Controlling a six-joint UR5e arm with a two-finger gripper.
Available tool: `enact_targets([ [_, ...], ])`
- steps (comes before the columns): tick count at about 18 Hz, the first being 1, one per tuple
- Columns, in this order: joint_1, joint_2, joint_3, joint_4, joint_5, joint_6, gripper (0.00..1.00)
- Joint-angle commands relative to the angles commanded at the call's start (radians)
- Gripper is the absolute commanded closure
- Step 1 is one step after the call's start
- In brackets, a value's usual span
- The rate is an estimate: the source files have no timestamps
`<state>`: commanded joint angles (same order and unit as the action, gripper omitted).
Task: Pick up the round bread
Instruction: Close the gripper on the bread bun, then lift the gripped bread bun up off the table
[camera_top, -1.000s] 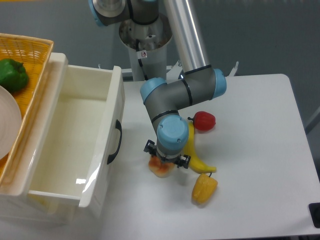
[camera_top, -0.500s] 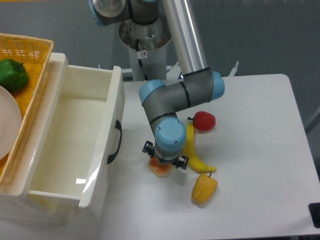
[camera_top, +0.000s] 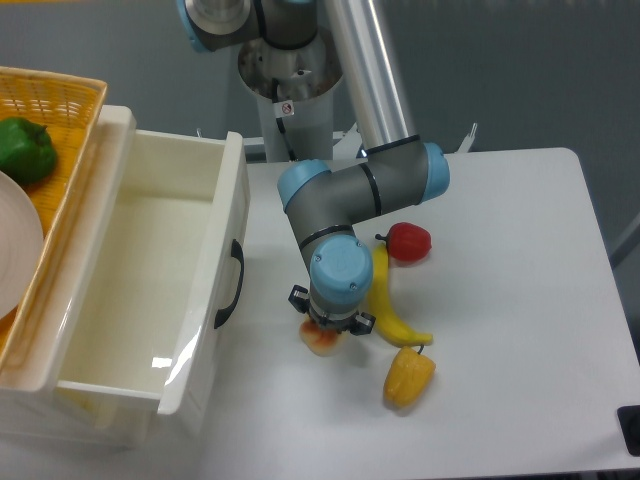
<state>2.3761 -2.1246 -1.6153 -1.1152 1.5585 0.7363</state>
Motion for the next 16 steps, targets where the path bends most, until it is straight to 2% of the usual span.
enact_targets([
  [1,0.002,0.002,0.005,-0.002,0.0,0.0,0.95],
  [5,0.008,0.018,0.015,-0.009,0.002,0.012,0.96],
  [10,0.009,0.066,0.025,-0.015,-0.003,0.041,0.95],
  [16,0.009,0.136,0.02,-0.018,-0.011,0.176,0.95],
])
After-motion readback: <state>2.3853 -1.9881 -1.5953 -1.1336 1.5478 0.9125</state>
